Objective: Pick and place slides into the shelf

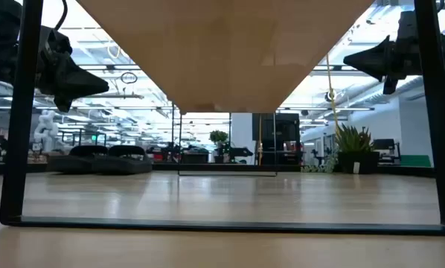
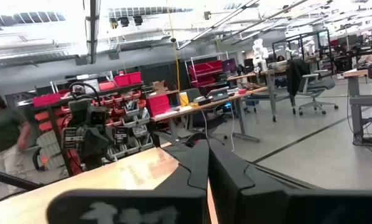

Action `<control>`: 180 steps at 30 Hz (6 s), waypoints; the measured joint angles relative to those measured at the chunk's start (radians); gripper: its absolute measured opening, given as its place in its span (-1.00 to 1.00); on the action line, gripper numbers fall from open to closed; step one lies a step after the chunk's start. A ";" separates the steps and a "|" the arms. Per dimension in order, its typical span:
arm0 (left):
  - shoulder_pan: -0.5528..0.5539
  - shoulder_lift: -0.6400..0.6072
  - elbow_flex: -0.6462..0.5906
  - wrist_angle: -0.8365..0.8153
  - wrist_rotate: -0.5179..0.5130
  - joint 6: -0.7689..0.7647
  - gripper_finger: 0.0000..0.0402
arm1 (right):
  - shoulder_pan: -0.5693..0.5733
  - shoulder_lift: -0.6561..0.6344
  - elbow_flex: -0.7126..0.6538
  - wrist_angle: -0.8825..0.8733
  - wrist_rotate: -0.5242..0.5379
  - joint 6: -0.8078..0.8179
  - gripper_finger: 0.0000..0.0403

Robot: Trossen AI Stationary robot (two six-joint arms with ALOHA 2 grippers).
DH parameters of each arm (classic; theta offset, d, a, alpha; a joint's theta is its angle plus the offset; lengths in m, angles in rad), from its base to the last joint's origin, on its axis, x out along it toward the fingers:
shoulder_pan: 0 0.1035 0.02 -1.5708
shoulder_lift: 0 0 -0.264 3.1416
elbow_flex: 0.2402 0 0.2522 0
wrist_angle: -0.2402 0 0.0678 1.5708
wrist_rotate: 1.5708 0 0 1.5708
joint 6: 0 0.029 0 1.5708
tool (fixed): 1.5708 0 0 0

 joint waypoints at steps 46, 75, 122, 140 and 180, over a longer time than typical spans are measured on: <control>0.000 0.000 0.000 0.007 0.000 0.000 -0.73 | 0.000 0.000 0.000 0.255 0.054 0.232 -1.00; 0.000 0.000 0.145 0.712 -0.419 0.149 -0.73 | 0.000 0.134 0.211 0.690 -0.205 0.063 -1.00; 0.218 0.988 0.703 -0.875 -0.548 -0.078 -0.27 | 0.000 1.083 1.239 -0.089 -0.258 -0.380 -1.00; 0.263 1.244 0.629 -0.716 -0.626 0.105 0.00 | 0.000 1.083 1.239 -0.089 -0.253 -0.397 -1.00; 0.334 1.223 0.573 -0.599 -0.472 0.419 0.00 | 0.000 1.083 1.239 -0.266 -0.155 -0.392 -1.00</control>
